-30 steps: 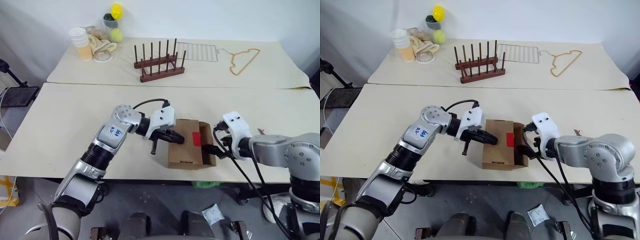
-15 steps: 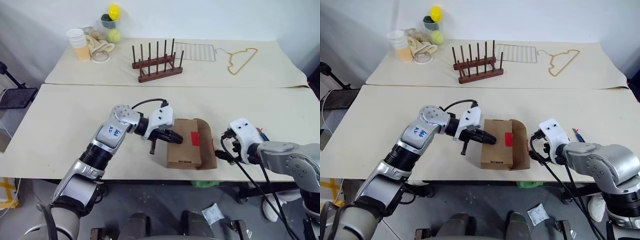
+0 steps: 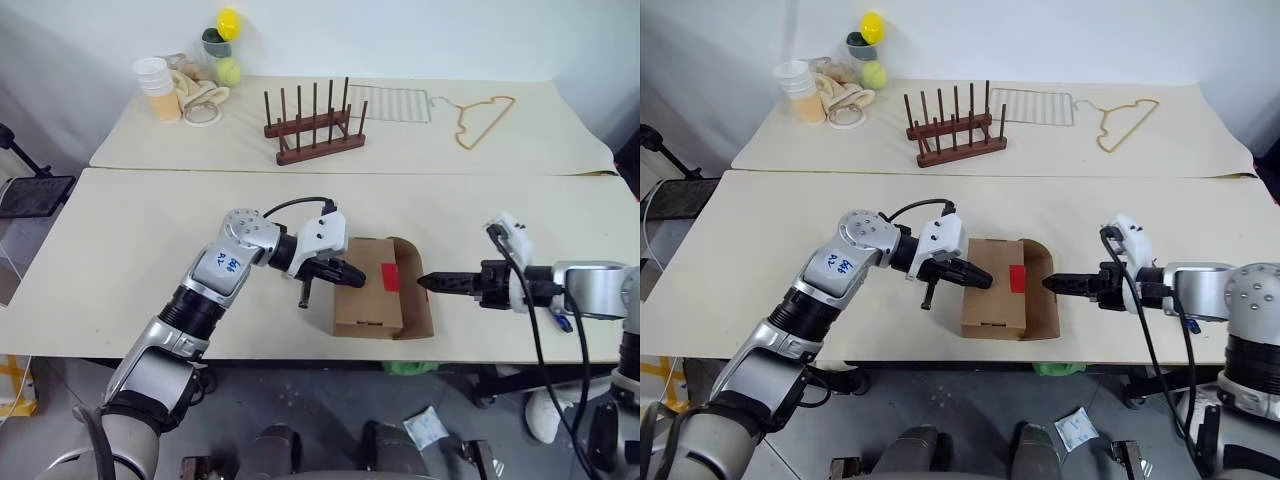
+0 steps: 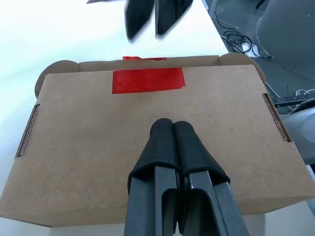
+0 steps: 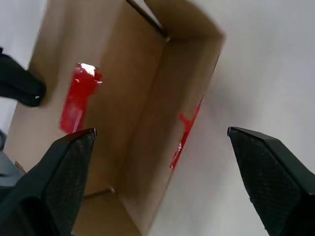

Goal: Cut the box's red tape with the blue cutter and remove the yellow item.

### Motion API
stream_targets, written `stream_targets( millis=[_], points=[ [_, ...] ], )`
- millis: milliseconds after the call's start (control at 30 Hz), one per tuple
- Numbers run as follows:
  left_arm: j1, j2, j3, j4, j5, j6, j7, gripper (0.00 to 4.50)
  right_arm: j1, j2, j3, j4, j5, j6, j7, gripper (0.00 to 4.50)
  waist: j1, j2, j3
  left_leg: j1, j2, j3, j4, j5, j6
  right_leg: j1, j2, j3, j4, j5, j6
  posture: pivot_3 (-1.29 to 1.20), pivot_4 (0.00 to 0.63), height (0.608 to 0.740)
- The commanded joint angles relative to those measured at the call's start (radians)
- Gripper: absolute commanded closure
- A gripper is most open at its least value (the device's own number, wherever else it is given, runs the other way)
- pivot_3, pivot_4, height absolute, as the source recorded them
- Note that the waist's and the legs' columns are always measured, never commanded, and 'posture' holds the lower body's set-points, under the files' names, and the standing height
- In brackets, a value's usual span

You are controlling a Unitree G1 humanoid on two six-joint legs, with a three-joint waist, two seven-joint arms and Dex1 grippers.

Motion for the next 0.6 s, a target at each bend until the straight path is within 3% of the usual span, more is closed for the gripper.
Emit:
stream_targets(
  millis=[33,233,333,433,600],
  points=[
    [0.021,0.017,-0.032,0.018,0.034,0.015,-0.005,4.5,-0.011,-0.007,0.006,0.024,0.028,0.005,-0.001,0.02,-0.001,0.0,0.0,0.0,0.0,0.0,0.0,0.0,0.0,0.0,0.0,0.0,0.0,0.0,0.0,0.0,0.15,0.74],
    [0.022,0.024,-0.029,0.016,0.035,0.015,-0.005,4.5,-0.02,0.023,0.03,0.068,0.006,0.005,-0.005,0.02,-0.003,0.0,0.0,0.0,0.0,0.0,0.0,0.0,0.0,0.0,0.0,0.0,0.0,0.0,0.0,0.0,0.15,0.74],
    [0.022,0.026,-0.027,0.015,0.033,0.018,-0.004,4.5,-0.032,0.062,0.054,0.079,-0.017,0.005,0.006,0.6,-0.004,0.0,0.0,0.0,0.0,0.0,0.0,0.0,0.0,0.0,0.0,0.0,0.0,0.0,0.0,0.0,0.15,0.74],
    [0.022,0.029,-0.027,0.015,0.034,0.017,-0.004,4.5,-0.054,0.092,0.066,0.101,-0.054,0.005,0.01,1.57,-0.004,0.0,0.0,0.0,0.0,0.0,0.0,0.0,0.0,0.0,0.0,0.0,0.0,0.0,0.0,0.0,0.15,0.74],
    [0.022,0.029,-0.027,0.017,0.034,0.016,-0.004,4.5,-0.072,0.12,0.09,0.124,-0.106,0.005,0.023,1.57,-0.005,0.0,0.0,0.001,0.001,0.0,0.0,0.0,0.0,0.0,0.001,0.0,0.001,0.0,0.0,0.0,0.15,0.74]
  ],
)
